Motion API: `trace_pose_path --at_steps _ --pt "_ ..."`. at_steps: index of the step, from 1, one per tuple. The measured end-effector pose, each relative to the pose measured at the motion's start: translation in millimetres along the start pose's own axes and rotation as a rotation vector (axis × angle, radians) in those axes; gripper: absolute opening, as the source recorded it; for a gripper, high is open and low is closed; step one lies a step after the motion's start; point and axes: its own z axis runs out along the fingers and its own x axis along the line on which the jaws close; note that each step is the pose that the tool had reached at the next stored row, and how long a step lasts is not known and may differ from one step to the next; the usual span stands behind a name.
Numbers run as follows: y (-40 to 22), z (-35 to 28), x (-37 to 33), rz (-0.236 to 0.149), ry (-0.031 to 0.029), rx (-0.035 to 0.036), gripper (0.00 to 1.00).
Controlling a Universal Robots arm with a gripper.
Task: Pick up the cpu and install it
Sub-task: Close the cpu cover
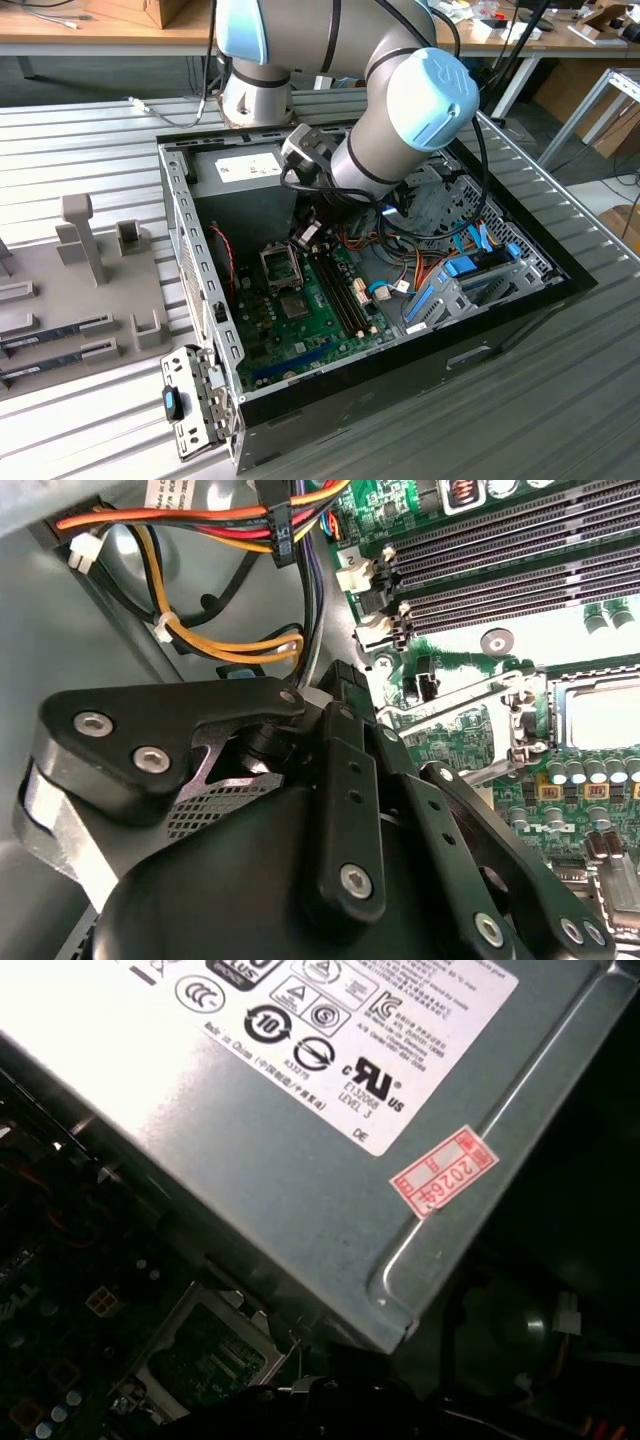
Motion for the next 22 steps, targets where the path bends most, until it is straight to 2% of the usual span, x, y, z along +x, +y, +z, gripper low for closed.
trace_pose_path --at_steps 7,13,22 --pt "-0.6 3.4 3.4 -0.007 -0.0038 -0.0081 0.11" --pt "-3.1 5.8 5.9 -0.009 -0.0035 -0.0088 0.11" --pt "-2.6 8.3 11.7 -0.011 -0.004 -0.0101 0.11"
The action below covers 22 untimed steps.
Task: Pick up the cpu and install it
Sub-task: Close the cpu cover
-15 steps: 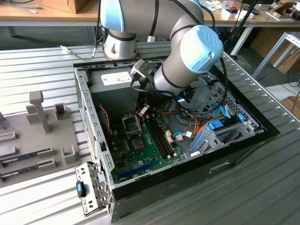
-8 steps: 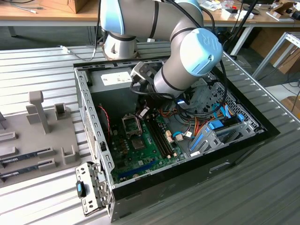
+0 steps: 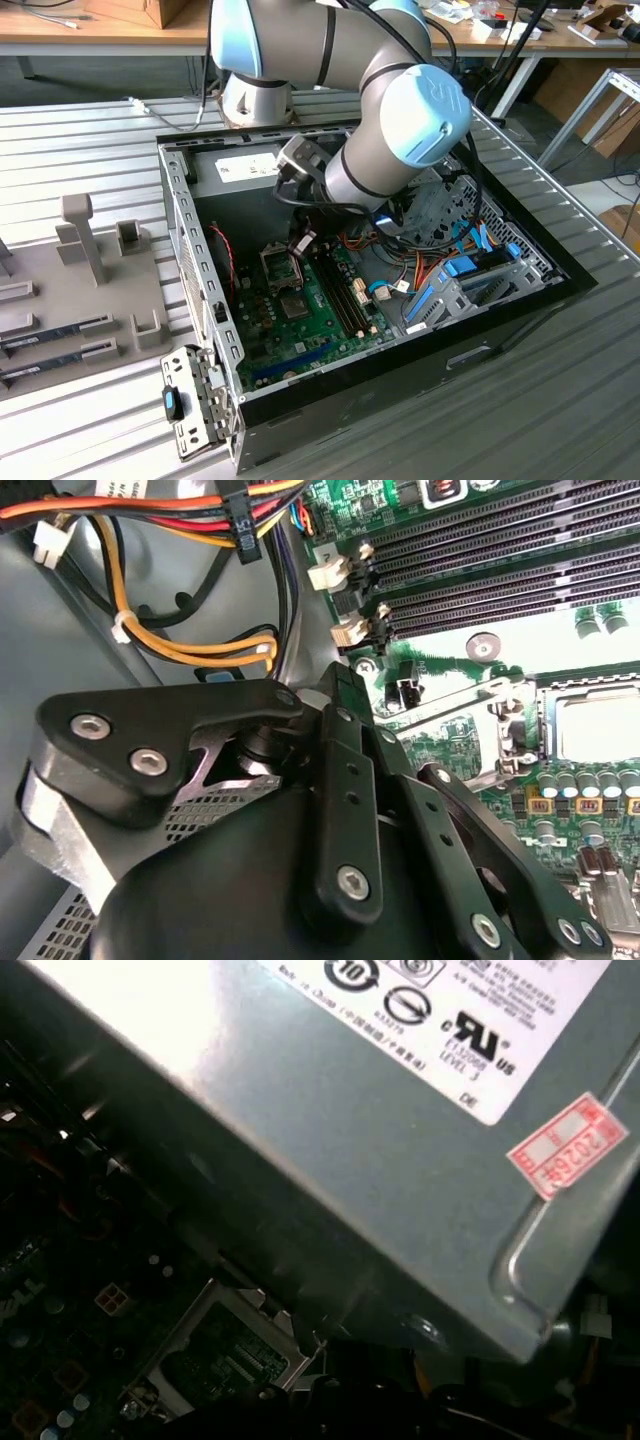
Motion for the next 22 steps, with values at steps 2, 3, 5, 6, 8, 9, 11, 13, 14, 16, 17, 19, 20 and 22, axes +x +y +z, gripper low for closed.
trace_pose_path --at_steps 2,3,5,6,8,9,11,13,14,16,17,19,20,22 --pt "-0.2 -0.2 1.1 -0.001 0.0001 -0.0003 0.11" --pt "-0.3 -0.3 1.4 -0.001 0.0003 -0.0003 0.11" --pt "-0.4 -0.4 1.5 -0.001 0.0003 -0.0004 0.11" --pt "-0.4 -0.6 1.5 -0.001 0.0003 -0.0004 0.11" --pt "-0.2 -1.0 1.4 -0.001 0.0003 -0.0005 0.11" --pt "-0.2 -1.2 1.4 -0.002 0.0004 -0.0005 0.11" --pt "-0.1 -1.4 1.4 -0.002 0.0005 -0.0005 0.11" --pt "0.0 -1.7 1.3 -0.002 0.0006 -0.0005 0.11" --pt "0.1 -1.9 1.3 -0.002 0.0008 -0.0005 0.11" --pt "0.3 -2.7 1.3 -0.002 0.001 -0.0004 0.11" --pt "0.5 -3.3 1.2 -0.002 0.0009 -0.0005 0.11" --pt "0.9 -4.2 1.1 -0.002 0.0009 -0.0006 0.11" --pt "1.0 -4.7 1.0 -0.002 0.0008 -0.0006 0.11" --pt "1.3 -5.5 0.9 -0.003 0.0007 -0.0006 0.11"
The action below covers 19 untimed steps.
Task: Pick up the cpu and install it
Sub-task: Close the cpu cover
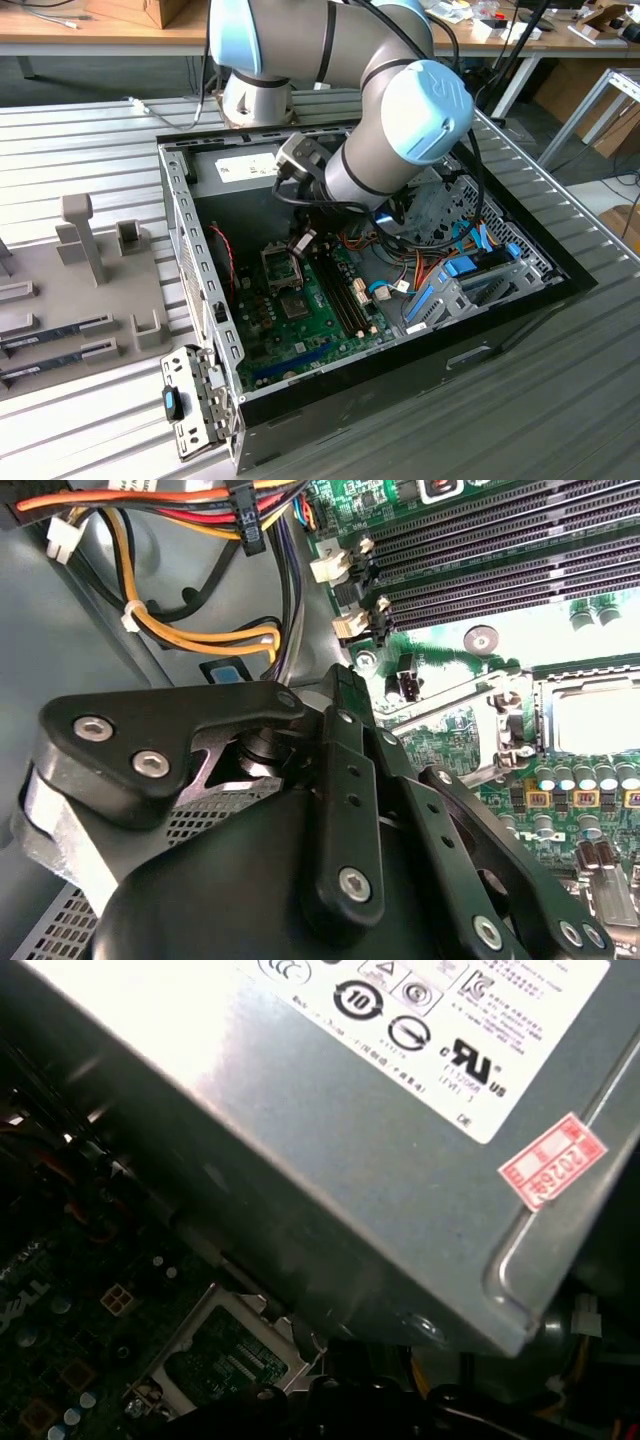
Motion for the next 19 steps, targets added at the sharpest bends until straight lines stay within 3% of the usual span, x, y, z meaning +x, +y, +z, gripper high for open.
trace_pose_path --at_steps 8,10,12,19 --pt "2.8 -1.8 2.9 -0.001 0.0004 -0.0001 0.11" --pt "2.7 -11.0 4.3 -0.001 0.0005 0.0002 0.11" --pt "3.8 -14.2 4.0 -0.001 0.0012 0.0009 0.11" --pt "5.0 -18.4 3.6 0.0 0.0026 0.003 0.11"
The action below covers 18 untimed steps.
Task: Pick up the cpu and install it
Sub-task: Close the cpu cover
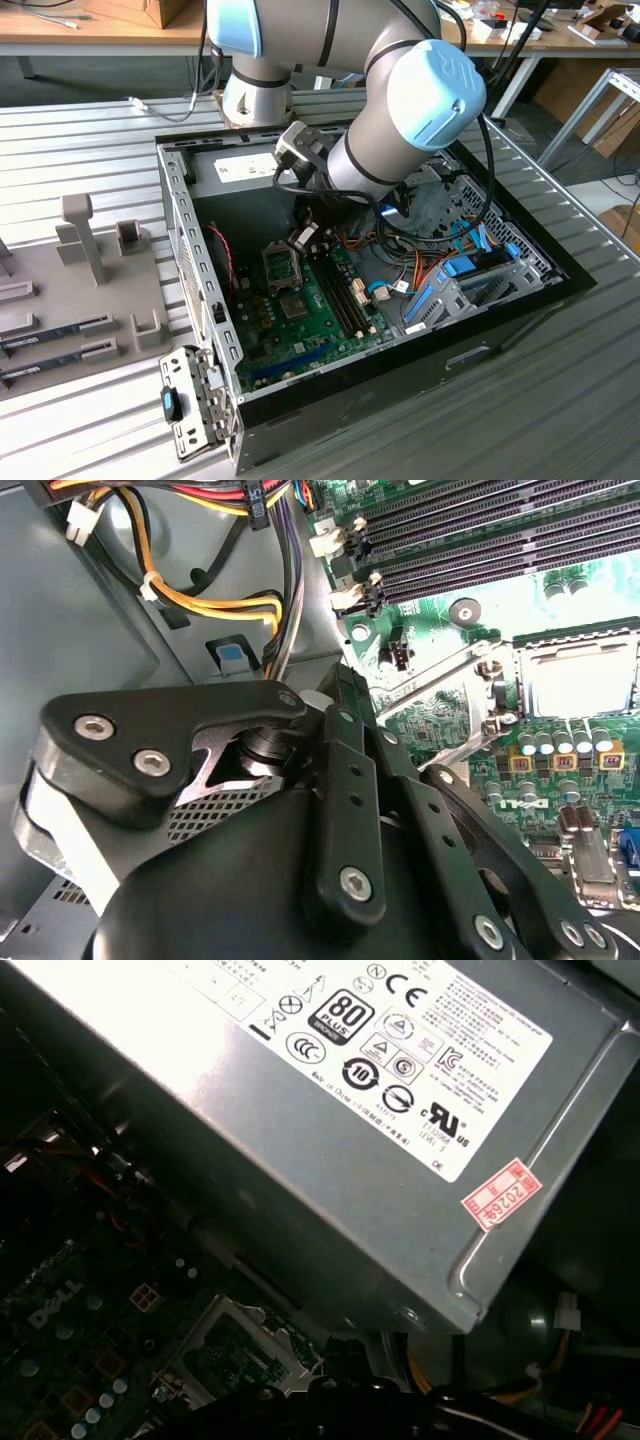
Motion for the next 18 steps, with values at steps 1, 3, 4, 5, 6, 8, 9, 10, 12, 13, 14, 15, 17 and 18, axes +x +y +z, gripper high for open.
trace_pose_path --at_steps 1,3,4,5,6,8,9,10,12,13,14,15,17,18 --pt "-0.3 -0.2 0.3 0.0 0.0004 0.0004 0.11" --pt "-1.2 -0.6 1.0 0.0 0.0009 0.001 0.11" --pt "-1.1 -1.2 1.0 0.0 0.0011 0.0012 0.11" --pt "-0.6 -2.7 0.9 0.0 0.001 0.001 0.11" --pt "0.1 -4.6 0.6 0.0 0.0009 0.0011 0.11" --pt "0.4 -5.8 0.5 0.0 0.0008 0.001 0.11" --pt "0.5 -5.9 0.4 0.0 0.0007 0.001 0.11" --pt "0.5 -6.1 0.5 0.0 0.0011 0.0013 0.11" --pt "0.8 -7.2 0.4 0.0 0.0016 0.0016 0.11" --pt "1.1 -7.9 0.3 0.0 0.0014 0.0015 0.11" --pt "1.3 -8.6 0.2 0.0 0.0012 0.0015 0.11" --pt "1.5 -9.2 0.1 0.0 0.0013 0.0016 0.11" --pt "1.5 -9.2 0.1 0.0 0.0012 0.0016 0.11" --pt "1.5 -9.2 0.1 0.0 0.0013 0.0017 0.11"
